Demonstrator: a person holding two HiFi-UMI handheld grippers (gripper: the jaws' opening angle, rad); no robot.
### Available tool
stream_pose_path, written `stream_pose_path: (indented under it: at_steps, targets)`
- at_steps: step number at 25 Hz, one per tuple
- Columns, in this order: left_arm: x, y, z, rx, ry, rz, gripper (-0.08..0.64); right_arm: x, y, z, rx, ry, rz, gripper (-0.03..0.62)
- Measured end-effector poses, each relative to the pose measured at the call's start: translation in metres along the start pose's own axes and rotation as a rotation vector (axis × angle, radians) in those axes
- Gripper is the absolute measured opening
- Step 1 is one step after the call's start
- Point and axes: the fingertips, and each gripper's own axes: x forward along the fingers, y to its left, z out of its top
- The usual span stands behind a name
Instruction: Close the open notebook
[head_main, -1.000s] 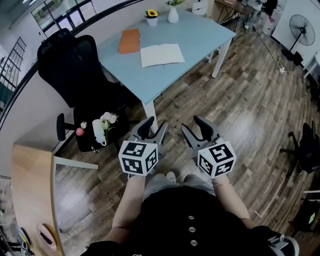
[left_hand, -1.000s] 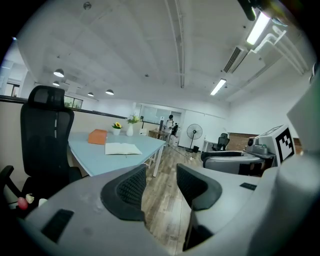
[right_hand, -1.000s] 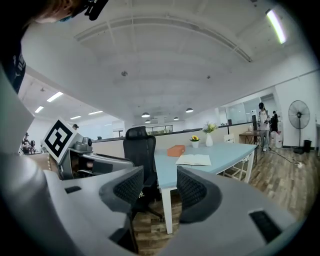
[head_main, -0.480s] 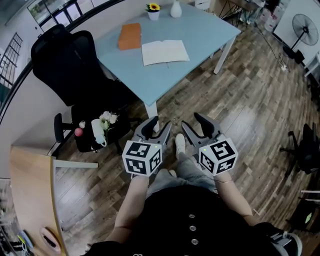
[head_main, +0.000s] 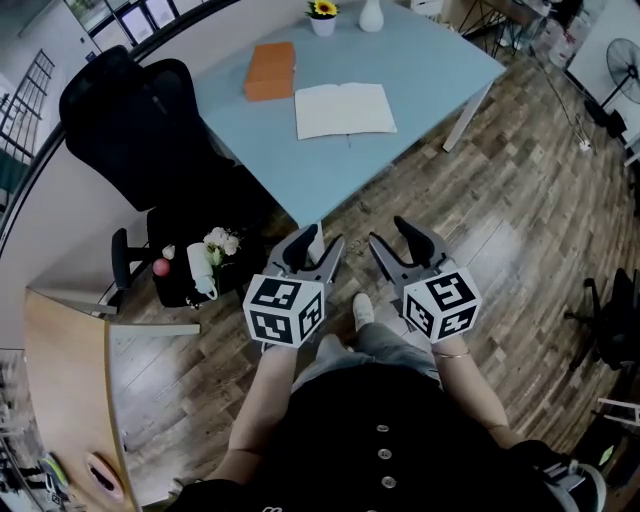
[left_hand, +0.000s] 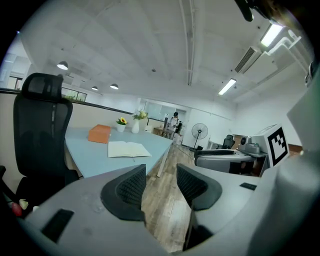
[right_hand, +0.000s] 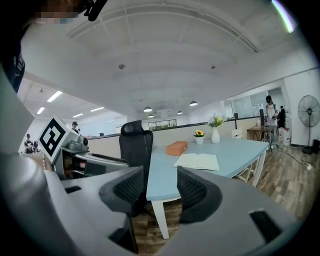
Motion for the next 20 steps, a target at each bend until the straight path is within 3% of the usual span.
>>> stream_pose_path:
  at_steps: [14,20]
  targets:
    - [0.093,0.036,0.053,-0.018,-0.046,0.089,0.172,0.066,-0.084,0.035,-0.041,-0.009,0.097,0.196]
    - [0.114,0.040,0.060,-0.038,-0.044,0.119,0.172,0.086,-0.103,0.042,-0.027,0.002,0.148,0.200]
